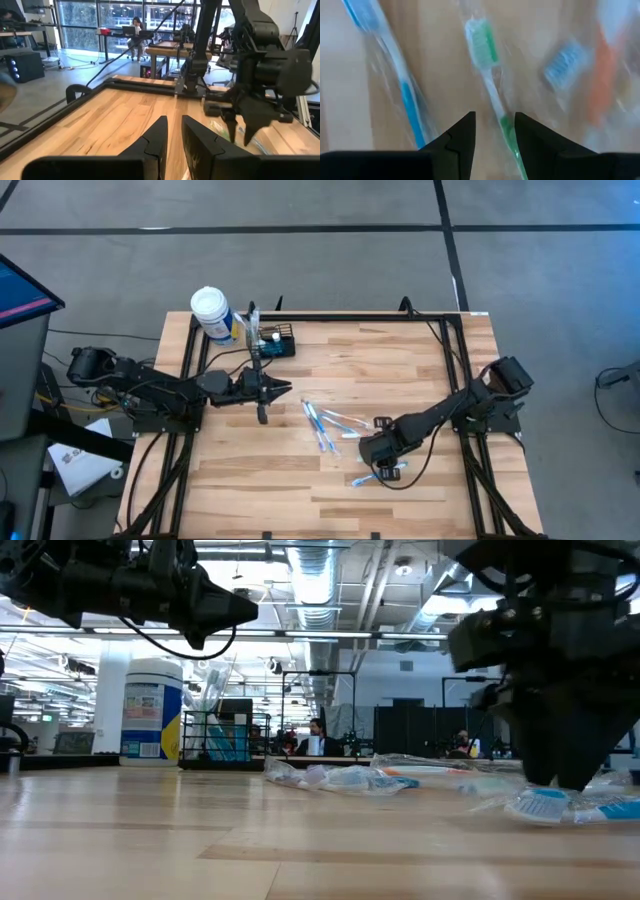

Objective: Pick & Place toothbrushing station
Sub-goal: Put the green toothbrush into the black wire organizer

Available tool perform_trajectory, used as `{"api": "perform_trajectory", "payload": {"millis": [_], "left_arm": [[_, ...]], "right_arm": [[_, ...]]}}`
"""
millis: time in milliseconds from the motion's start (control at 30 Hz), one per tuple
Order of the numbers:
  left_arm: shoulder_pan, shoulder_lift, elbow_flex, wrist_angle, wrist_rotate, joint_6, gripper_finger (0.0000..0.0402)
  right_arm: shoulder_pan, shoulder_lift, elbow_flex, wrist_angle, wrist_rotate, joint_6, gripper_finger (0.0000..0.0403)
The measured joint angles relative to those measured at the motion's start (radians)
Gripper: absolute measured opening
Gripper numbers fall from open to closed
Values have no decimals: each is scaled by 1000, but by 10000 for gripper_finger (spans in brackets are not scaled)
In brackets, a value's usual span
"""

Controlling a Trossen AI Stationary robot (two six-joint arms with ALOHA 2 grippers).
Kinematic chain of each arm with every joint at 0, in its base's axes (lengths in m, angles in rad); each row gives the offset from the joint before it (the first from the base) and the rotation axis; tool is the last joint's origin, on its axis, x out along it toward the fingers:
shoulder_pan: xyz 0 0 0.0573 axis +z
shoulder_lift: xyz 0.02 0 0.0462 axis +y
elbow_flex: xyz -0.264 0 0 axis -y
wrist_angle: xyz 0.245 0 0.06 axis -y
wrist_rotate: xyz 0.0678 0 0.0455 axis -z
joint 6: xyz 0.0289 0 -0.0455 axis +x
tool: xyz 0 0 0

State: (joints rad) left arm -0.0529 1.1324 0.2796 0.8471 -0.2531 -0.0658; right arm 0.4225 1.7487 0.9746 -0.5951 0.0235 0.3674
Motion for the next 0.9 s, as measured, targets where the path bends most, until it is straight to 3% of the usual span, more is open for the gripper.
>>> {"api": "perform_trajectory", "payload": {"millis": [767,900], "left_arm": [[0,0,-1,-2,-3,0,49],[0,0,-1,-2,-3,0,49]], "right_arm": [[-11,75,54,64,2,-77,127],[-11,100,58,67,6,-91,109]]}}
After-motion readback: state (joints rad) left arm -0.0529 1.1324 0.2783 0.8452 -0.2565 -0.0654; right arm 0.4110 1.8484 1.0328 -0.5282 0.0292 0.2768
